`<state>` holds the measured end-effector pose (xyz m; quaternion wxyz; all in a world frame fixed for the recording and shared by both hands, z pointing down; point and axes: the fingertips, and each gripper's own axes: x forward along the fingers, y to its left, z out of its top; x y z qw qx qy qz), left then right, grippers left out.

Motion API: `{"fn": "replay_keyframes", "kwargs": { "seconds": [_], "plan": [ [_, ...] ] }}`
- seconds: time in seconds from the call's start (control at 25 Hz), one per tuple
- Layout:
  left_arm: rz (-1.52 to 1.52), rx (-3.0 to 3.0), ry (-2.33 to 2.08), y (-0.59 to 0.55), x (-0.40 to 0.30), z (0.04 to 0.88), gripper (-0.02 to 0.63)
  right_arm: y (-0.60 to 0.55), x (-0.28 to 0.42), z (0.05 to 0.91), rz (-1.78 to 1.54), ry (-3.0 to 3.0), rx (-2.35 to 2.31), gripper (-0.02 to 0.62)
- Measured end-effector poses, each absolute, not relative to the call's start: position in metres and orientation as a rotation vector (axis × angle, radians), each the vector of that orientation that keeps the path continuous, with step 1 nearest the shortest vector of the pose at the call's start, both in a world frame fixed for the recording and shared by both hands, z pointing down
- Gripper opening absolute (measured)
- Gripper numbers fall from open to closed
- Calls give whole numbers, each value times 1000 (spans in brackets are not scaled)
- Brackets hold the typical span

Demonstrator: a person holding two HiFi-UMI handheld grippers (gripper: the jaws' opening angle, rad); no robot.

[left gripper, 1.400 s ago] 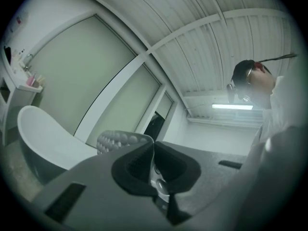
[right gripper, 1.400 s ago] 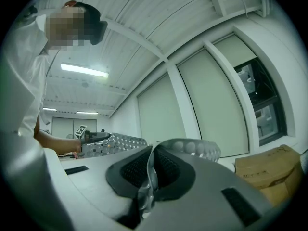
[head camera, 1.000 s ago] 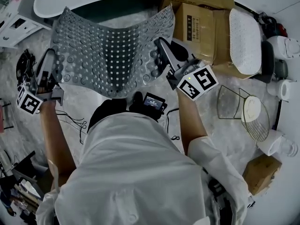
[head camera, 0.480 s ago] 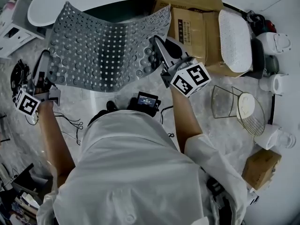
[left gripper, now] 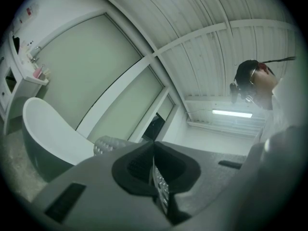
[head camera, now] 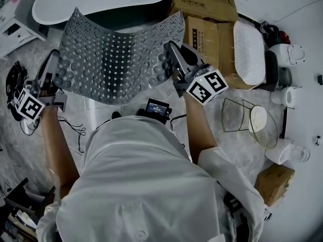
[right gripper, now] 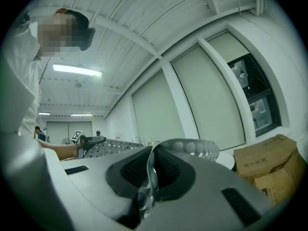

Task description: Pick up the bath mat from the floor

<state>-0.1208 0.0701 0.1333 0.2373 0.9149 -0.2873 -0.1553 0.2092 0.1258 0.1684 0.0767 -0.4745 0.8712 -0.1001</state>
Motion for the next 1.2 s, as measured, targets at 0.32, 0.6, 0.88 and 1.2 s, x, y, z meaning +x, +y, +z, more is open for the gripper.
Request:
{"fn": "replay_keyframes", "kwargs": {
  "seconds": [0.32, 0.6, 0.88, 1.2],
  "plan": [
    [-419, 2518, -746, 73, -126, 137, 9, 124, 195, 170, -347, 2599, -1401, 34],
    [-435, 2509, -726, 73, -116, 139, 9, 129, 207, 175, -326, 2608, -1429, 34],
    [-431, 2498, -724, 72, -116, 139, 9, 131, 212, 174, -327, 2592, -1430, 34],
    [-482, 2531, -698, 75, -109, 119, 9, 132, 218, 169, -321, 2569, -1415, 34]
  ]
}}
